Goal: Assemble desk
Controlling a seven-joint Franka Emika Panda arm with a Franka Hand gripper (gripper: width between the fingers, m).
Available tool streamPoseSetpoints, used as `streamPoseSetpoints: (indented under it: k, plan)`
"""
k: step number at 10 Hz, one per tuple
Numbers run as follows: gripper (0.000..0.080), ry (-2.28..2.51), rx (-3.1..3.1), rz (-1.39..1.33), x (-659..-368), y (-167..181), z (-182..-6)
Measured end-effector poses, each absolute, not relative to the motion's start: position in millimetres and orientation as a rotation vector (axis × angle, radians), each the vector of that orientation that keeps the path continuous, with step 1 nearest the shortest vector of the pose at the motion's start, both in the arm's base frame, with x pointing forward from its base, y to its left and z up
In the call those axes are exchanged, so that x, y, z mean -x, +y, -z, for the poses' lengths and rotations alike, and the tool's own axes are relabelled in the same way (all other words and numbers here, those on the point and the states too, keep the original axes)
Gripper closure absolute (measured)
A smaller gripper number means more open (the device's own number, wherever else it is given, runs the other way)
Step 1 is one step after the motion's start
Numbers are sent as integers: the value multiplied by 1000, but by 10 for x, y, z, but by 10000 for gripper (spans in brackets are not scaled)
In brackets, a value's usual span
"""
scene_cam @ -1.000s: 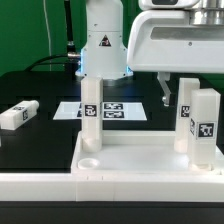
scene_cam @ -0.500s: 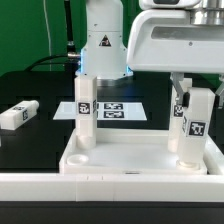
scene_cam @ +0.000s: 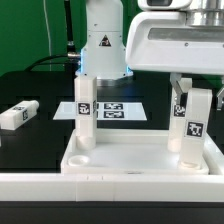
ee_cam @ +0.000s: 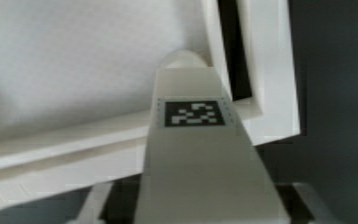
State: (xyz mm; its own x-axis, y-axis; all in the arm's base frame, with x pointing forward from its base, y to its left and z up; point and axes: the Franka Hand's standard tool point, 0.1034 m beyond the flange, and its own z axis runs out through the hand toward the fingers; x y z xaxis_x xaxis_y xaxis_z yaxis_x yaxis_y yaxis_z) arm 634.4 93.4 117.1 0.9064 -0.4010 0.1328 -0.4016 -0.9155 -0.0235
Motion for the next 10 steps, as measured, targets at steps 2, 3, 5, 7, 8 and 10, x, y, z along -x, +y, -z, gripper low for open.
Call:
streamPoseSetpoints:
  k: [2,3,5,7,8,10]
  plan:
    - [509,-808,-3032,-212,-6343,935,-1169]
    - [509,-1009,-2992,-205,-6336,947,-1163]
    - [509,-1251,-2923,-201,-6332,955,-1154]
    - [509,-1537,-2808,-194,-6330,978,-1152]
    - [509,-1667,-2748,-184,-6332,970,-1153]
    - [509,-1899,-2610,-167,-6326,986,-1149]
